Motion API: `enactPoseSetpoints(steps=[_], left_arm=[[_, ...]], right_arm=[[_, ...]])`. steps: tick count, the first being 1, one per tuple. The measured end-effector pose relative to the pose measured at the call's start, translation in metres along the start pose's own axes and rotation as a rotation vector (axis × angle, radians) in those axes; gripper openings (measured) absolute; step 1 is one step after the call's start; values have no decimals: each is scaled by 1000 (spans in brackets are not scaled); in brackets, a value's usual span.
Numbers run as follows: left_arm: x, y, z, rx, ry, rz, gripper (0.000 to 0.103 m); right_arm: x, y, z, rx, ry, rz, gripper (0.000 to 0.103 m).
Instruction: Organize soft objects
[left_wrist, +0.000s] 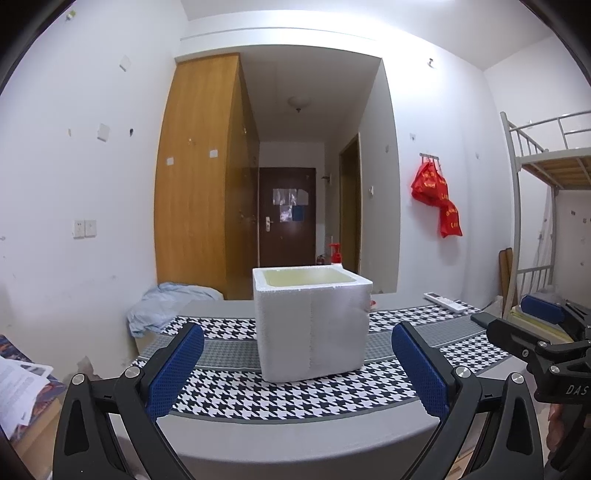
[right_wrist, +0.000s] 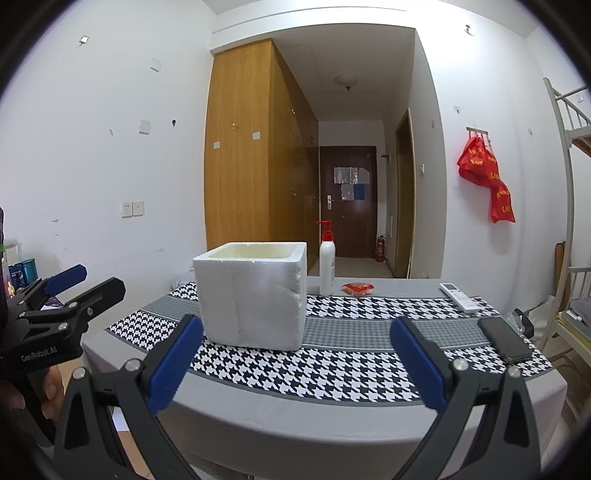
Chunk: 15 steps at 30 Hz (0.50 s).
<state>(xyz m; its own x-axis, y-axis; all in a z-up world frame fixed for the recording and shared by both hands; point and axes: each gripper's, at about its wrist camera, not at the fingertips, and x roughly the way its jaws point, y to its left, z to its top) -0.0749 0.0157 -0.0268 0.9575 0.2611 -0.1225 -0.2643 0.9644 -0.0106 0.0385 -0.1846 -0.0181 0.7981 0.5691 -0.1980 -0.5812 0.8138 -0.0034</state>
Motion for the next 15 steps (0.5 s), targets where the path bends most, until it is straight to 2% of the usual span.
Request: enactPoseSetpoints(steps=[15], left_arm=[[-3,-2,-2,8,1,1,102]], right_arm=[[0,4,-2,-10,6,-2,102]])
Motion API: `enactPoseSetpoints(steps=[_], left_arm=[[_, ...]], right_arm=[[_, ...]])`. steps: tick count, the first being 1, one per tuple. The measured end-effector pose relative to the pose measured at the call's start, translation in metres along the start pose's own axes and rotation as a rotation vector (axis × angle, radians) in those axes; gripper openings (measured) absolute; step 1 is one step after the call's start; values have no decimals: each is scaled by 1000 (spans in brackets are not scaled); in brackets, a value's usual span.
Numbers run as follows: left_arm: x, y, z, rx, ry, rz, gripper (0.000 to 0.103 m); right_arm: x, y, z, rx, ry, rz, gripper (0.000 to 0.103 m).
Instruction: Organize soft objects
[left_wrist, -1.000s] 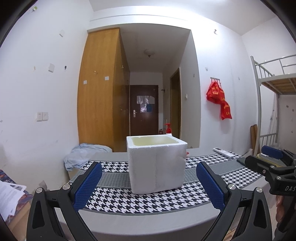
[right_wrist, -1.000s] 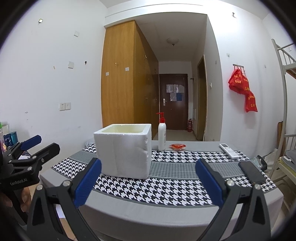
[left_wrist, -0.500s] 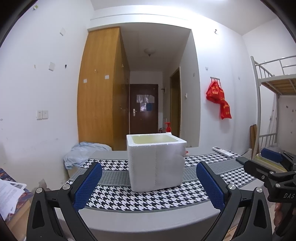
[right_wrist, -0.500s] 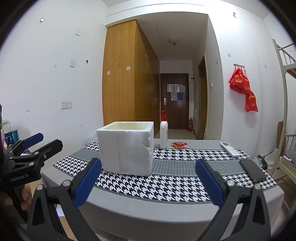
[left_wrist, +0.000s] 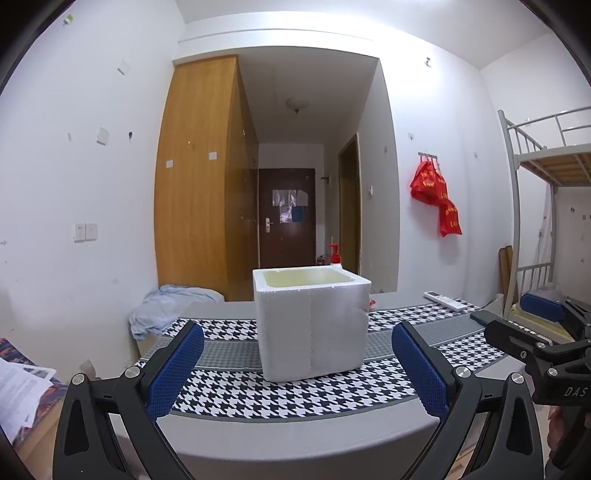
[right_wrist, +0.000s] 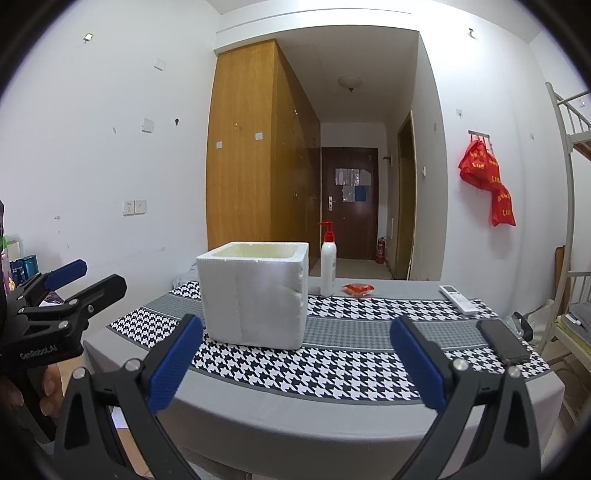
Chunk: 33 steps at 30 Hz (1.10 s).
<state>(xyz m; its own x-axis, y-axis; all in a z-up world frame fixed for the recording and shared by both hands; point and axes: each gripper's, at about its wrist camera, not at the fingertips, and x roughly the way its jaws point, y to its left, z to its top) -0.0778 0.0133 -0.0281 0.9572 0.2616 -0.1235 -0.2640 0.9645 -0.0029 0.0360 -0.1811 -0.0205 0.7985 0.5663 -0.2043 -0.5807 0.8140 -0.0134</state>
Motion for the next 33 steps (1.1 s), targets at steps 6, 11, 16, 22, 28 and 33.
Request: enactPoseSetpoints(steps=[6,11,16,22,28,33], left_arm=[[-1,0,0,3,3,2,102],[-1,-2,0,7,1,7,102],[0,-3,-1,9,11,4,102],[0,-3,-2,10,15,3,102],[1,-4,-2,12,20,2,102],[1,-4,-2,13,22,6,102]], right_arm=[[0,1,-1,0,2,0,102],[-1,2,-2,-2,1,-3,102],[1,3,-2,-3,9,-5,102],[2,5,-2,-5,13,-3,102],[2,5,-2,-3,14,-3,102],[2,6,-3,-5,16,-3,102]])
